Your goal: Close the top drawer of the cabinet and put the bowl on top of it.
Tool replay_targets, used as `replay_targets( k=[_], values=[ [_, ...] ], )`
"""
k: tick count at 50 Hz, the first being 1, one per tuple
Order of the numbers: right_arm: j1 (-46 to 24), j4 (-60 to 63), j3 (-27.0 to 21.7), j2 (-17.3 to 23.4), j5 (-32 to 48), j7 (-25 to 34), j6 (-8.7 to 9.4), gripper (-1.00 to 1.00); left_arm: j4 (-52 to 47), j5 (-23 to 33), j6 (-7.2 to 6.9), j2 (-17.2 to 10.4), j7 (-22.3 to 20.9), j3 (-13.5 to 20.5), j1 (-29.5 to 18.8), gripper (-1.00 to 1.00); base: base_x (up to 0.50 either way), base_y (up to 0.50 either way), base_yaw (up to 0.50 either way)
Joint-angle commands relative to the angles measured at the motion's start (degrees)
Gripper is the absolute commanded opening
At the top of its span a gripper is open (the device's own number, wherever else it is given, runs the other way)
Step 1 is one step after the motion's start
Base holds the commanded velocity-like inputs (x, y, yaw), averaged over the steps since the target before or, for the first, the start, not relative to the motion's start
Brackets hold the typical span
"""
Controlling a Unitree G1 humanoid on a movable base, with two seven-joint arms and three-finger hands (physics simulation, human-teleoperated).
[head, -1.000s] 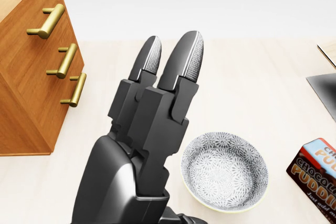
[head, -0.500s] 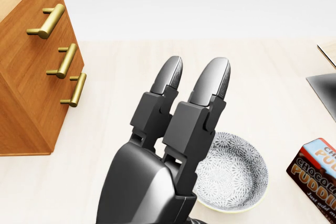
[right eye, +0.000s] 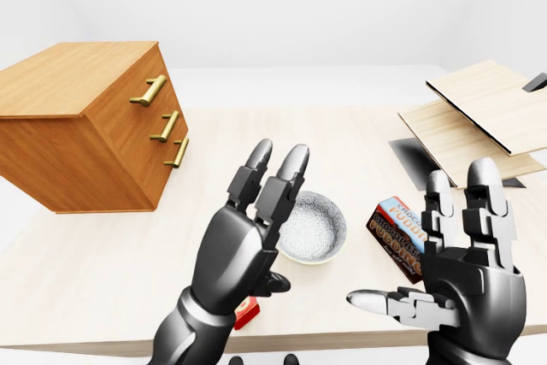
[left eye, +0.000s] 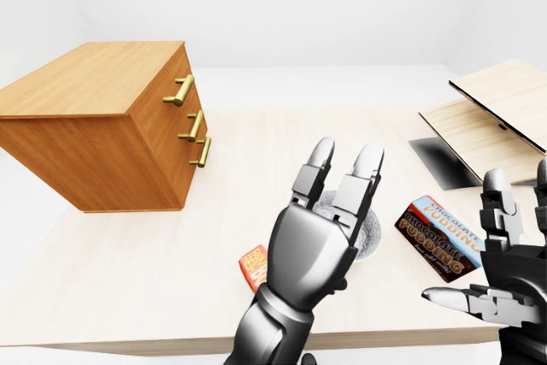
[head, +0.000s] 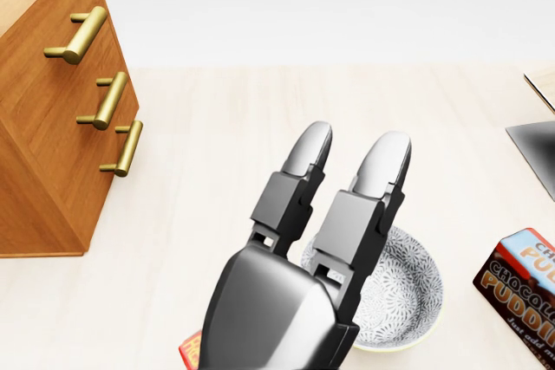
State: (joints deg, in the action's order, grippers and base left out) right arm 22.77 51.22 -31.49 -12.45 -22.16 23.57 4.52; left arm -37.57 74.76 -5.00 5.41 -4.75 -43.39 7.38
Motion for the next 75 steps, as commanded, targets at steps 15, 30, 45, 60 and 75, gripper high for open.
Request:
replay_targets(
  k=[15, 30, 45, 60, 75],
  values=[
    [-0.3, 0.7, -1.7, 0.0, -1.7, 0.5, 0.48, 1.0, 9.1, 6.8, 0.0, 3.6, 1.4, 0.2, -2.6, 1.0, 0.0, 0.0, 0.0],
    [-0.4, 1.5, -3.2, -0.2, -3.0, 1.0, 0.48, 1.0, 16.5, 6.1, 0.0, 4.3, 2.8, 1.9, -3.5, 1.0, 0.0, 0.0, 0.0],
    [-0.7, 1.4, -3.1, 0.0, -2.8, 0.9, 0.48, 1.0, 21.1, 6.3, 0.0, 5.0, 3.1, 3.3, -4.4, 1.0, 0.0, 0.0, 0.0],
    [-0.4, 1.7, -3.6, -0.2, -3.4, 1.3, 0.48, 1.0, 23.6, 7.4, 0.0, 5.4, 3.3, 2.9, -4.3, 1.0, 0.0, 0.0, 0.0],
    [-0.3, 1.6, -3.6, -0.3, -3.5, 1.5, 0.48, 1.0, 28.6, 8.5, 0.0, 5.5, 4.4, 3.4, -4.6, 1.0, 0.0, 0.0, 0.0]
  ],
)
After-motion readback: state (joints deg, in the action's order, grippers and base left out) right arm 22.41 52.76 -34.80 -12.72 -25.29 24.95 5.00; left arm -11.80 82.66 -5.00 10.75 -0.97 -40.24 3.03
